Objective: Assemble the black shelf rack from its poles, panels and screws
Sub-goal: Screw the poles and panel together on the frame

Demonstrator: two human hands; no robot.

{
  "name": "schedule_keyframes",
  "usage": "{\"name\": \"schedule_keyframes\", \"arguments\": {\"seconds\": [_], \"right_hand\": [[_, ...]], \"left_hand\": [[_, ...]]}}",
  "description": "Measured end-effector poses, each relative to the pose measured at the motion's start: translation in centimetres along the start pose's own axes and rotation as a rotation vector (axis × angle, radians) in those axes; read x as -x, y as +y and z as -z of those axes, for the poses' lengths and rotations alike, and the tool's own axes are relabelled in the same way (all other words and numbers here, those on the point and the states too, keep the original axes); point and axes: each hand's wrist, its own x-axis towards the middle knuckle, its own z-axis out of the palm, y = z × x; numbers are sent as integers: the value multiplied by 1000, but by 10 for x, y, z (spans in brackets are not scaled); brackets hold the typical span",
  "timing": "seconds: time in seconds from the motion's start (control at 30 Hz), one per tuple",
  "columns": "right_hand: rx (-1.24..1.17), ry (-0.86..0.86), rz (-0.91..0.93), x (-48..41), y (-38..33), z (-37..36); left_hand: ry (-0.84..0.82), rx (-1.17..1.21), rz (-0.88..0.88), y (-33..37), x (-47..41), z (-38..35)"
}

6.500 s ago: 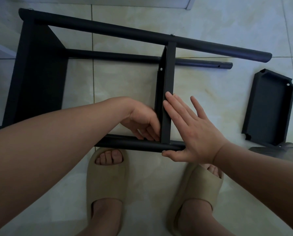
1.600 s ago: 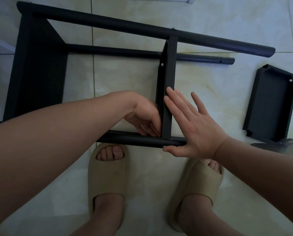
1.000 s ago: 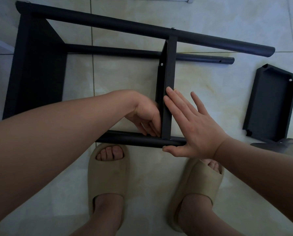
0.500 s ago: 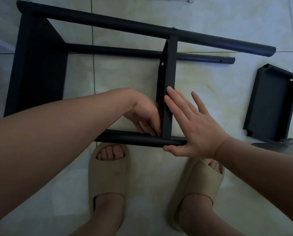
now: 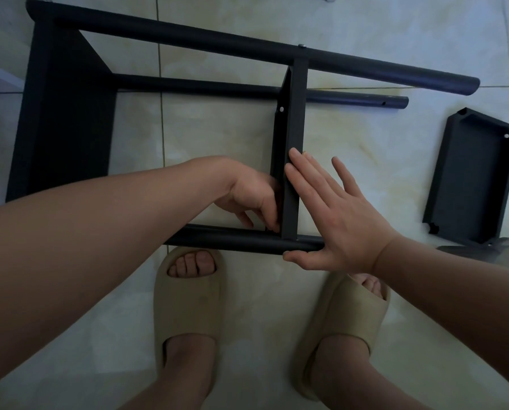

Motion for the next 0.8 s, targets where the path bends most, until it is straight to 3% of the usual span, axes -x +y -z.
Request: {"name": "schedule_keyframes", "arguments": {"seconds": [0.4,0.8], "right_hand": [[-2,12,4,0,0,-2],[-1,9,6,0,0,0]], "left_hand": [[-27,-64,122,7,-2,4],[-27,13,103,-1,-2,0]]}}
